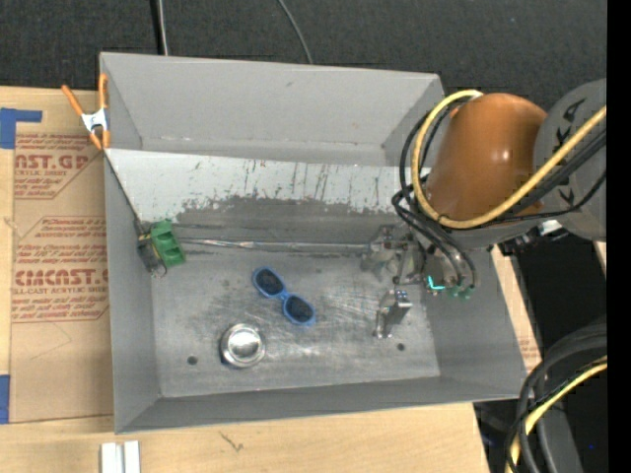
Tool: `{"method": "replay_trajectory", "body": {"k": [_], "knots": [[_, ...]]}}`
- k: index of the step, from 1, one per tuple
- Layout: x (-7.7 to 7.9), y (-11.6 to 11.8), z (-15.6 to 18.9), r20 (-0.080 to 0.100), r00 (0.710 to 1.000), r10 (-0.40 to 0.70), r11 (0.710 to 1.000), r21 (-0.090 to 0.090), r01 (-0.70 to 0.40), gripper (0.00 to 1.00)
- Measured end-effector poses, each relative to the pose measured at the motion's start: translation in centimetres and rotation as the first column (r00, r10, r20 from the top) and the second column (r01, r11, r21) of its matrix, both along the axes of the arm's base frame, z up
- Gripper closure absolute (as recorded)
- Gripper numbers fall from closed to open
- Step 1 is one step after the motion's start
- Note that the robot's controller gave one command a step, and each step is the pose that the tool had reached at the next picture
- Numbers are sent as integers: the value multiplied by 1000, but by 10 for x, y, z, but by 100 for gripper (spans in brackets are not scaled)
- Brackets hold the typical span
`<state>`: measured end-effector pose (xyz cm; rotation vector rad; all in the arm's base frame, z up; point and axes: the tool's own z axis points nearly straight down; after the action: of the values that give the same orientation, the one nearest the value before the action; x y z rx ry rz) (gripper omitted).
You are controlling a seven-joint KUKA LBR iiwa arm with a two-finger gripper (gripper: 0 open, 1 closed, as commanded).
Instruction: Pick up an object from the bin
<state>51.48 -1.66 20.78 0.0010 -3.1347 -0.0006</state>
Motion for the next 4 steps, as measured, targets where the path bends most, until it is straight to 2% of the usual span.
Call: {"method": "replay_trajectory", "body": {"k": [1, 2, 3, 4], "knots": [[21, 5, -16, 9, 959, 285, 959, 0, -285, 0], [31, 54, -124, 2, 993, 114, 993, 3, -114, 0], [52, 64, -135, 10, 975, 220, 975, -3, -220, 0], [53, 65, -133, 13, 975, 221, 975, -2, -221, 100]]}}
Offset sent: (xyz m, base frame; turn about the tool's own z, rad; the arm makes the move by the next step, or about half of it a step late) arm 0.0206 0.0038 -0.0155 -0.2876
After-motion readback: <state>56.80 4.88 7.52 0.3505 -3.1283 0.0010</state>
